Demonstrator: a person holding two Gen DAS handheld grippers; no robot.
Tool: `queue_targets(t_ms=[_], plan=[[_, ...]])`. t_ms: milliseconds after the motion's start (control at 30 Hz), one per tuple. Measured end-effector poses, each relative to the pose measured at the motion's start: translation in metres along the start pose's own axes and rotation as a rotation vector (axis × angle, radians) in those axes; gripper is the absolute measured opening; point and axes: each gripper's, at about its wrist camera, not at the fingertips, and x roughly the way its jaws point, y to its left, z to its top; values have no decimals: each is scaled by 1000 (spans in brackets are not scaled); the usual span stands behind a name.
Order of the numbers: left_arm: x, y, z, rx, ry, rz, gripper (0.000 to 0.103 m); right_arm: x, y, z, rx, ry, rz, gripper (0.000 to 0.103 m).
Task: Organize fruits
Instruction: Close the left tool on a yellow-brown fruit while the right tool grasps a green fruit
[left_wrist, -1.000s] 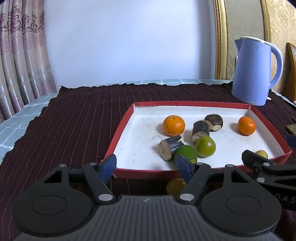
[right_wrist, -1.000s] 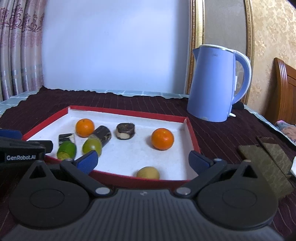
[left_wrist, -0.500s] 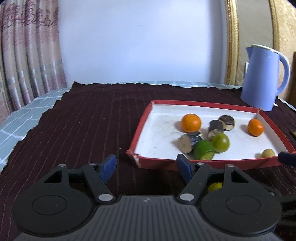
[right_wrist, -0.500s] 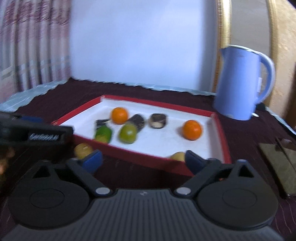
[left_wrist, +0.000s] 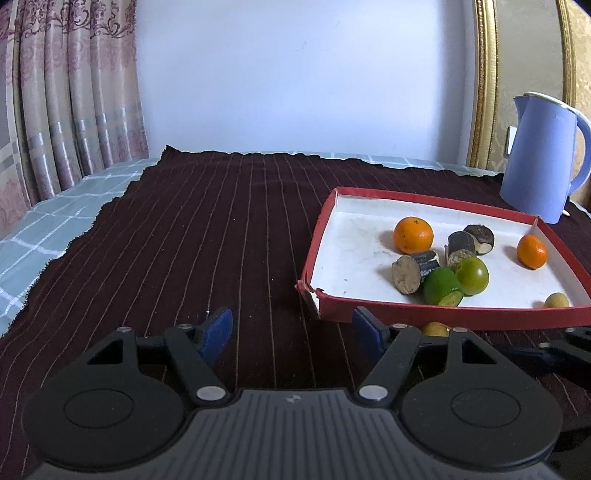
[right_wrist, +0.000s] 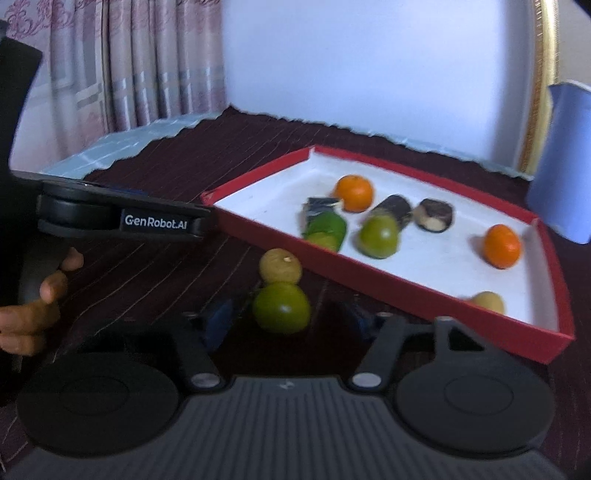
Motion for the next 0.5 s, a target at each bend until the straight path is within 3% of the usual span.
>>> queue_targets(t_ms=[133,267,500], plan=[[0,0,-1,4,4,-8,71,3,1,0,2,5,6,32],[-1,-3,-2,5,13,-61,71,-3,-2,-4,4,-5,5,31],[-10,-35,-8,108,-3,-176,71,-28,-29,-16,38,-50,-131,31]])
